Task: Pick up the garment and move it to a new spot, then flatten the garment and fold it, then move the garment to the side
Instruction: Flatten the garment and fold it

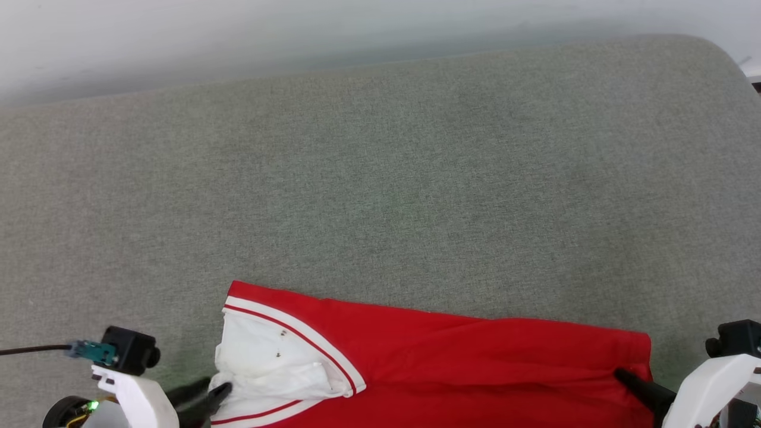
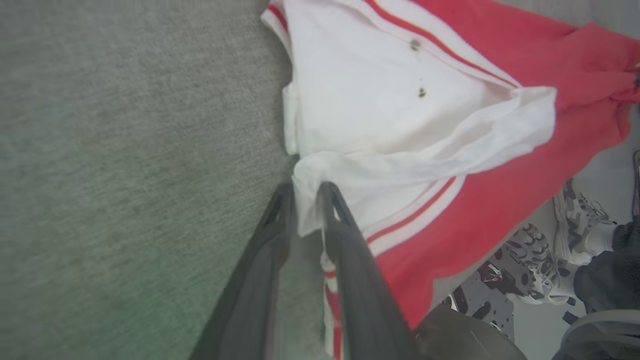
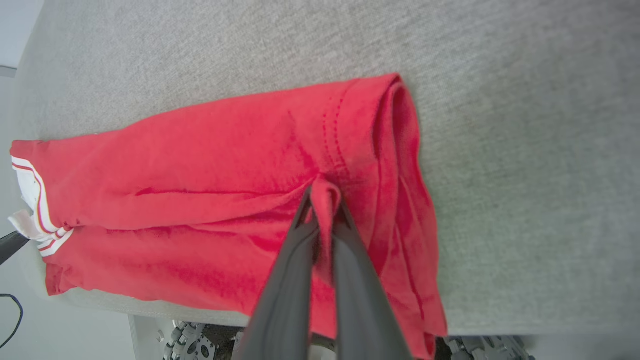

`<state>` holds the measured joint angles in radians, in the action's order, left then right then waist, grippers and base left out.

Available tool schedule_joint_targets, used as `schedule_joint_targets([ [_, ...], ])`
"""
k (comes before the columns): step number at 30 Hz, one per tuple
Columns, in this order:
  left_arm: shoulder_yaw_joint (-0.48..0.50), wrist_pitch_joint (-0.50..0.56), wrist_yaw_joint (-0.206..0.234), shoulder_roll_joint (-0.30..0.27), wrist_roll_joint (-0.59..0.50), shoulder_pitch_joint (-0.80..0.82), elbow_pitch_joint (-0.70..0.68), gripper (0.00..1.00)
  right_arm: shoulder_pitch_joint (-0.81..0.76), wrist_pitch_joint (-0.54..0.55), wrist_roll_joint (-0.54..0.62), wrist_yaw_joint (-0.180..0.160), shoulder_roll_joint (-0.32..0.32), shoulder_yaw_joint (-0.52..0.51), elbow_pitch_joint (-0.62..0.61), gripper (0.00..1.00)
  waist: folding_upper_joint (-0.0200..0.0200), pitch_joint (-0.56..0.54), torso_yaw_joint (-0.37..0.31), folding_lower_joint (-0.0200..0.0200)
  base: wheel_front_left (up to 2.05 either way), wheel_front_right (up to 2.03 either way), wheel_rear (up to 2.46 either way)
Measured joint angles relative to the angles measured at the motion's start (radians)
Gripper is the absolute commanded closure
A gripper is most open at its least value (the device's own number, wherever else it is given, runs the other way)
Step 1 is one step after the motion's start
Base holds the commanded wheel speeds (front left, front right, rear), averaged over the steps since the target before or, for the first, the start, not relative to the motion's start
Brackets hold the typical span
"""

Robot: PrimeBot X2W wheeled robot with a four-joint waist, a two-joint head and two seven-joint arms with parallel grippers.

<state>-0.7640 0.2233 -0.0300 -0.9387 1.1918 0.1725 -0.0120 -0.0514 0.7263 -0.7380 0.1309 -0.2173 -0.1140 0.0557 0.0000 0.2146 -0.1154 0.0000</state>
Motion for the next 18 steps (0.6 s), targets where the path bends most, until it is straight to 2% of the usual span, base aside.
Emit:
schedule_joint_targets([
  [1, 0.004, -0.011, -0.001, 0.002, 0.002, 0.0, 0.004, 0.0, 0.0, 0.007, -0.001, 0.0, 0.004, -0.007, -0.002, 0.55, 0.0, -0.002, 0.0, 0.0, 0.0, 0.0, 0.0],
  [2, 0.012, -0.019, -0.001, 0.005, 0.012, 0.0, 0.005, 0.0, 0.0, 0.012, -0.005, 0.0, 0.013, -0.022, -0.003, 0.15, 0.0, -0.005, 0.001, 0.0, 0.0, 0.0, 0.0],
  [3, 0.02, -0.026, 0.001, 0.009, 0.023, -0.001, 0.004, 0.0, 0.0, 0.016, -0.015, 0.0, 0.025, -0.032, -0.006, 0.0, 0.0, -0.009, 0.001, 0.0, 0.0, 0.0, 0.0],
  [9, 0.091, -0.135, 0.019, 0.006, 0.049, -0.016, -0.043, 0.0, -0.02, 0.052, -0.041, 0.0, 0.065, -0.097, -0.052, 0.0, 0.0, -0.039, 0.008, 0.0, 0.0, 0.0, 0.0],
  [13, 0.135, -0.267, 0.026, 0.007, 0.007, -0.04, -0.09, 0.0, -0.054, 0.069, -0.038, 0.0, 0.08, -0.161, -0.092, 0.0, 0.0, -0.064, 0.024, 0.0, 0.0, 0.0, 0.0],
  [18, 0.163, -0.425, 0.058, 0.041, -0.06, -0.09, -0.115, 0.0, -0.09, 0.094, -0.025, 0.0, 0.094, -0.212, -0.106, 0.0, 0.0, -0.1, 0.044, -0.0001, 0.0, 0.0, 0.0],
])
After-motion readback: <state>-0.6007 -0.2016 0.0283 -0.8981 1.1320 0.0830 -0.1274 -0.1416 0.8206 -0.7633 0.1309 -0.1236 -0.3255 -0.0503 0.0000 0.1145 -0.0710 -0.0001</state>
